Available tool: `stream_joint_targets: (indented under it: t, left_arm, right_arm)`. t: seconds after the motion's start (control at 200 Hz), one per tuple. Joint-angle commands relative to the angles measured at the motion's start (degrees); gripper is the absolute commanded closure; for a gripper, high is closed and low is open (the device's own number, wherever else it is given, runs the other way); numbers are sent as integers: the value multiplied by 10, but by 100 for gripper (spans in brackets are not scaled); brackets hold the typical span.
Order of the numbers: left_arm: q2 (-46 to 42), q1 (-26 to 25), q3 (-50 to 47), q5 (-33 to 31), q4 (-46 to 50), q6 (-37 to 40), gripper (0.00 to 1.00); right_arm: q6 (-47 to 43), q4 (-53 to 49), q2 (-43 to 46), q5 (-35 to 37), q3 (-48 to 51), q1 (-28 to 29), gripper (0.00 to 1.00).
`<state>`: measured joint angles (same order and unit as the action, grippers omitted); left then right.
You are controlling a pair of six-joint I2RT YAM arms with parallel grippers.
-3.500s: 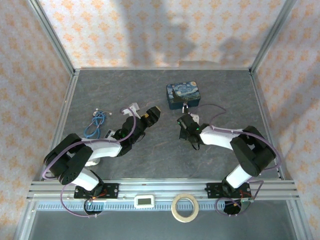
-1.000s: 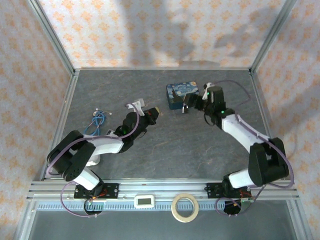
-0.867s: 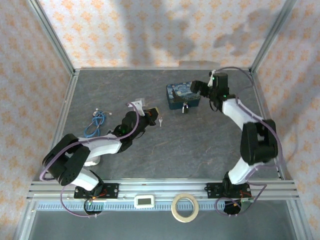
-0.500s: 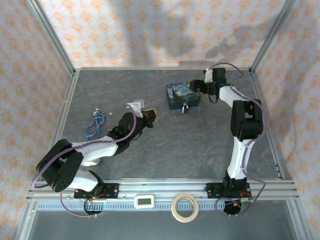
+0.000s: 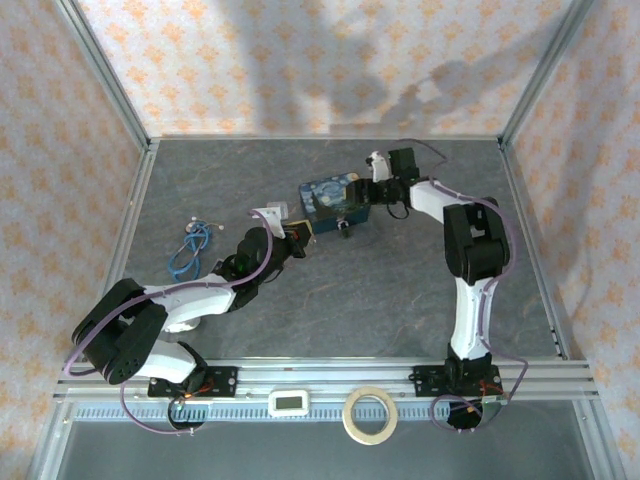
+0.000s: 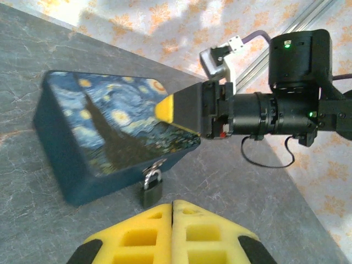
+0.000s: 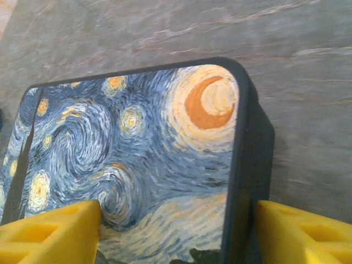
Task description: Unlock a padlock with a key
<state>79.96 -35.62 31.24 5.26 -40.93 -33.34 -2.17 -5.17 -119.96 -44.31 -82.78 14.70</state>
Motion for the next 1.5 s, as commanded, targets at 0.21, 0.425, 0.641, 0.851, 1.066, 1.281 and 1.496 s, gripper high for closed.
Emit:
stream_joint_targets:
  t: [0.21,0.425,0.641,0.851,1.066,1.281,1.496]
  left_arm:
    - [-40,8,-5,-5,-8,22,100]
    - [-69,29,2,78,-40,96,100]
    - [-69,45,37,181,-65,132,100]
    - [-48,60,63,259,-124,84,100]
    - [-21,66,82,307,-151,47,100]
    - [-18,66,88,307,-144,44,100]
    - [-13,66,90,316,-158,22,100]
  right_arm:
    - [75,72,49,42,32,51,25]
    - [49,45,189,67,82,50,18]
    - [123,132,285,-123,190,50,20]
    - [282,375,355,-208,330,64,30]
    - [336,460,404,-213,382,75,59]
    - [343,477,418,-218,384,77,60]
    - [349,501,395,-227,379,97,64]
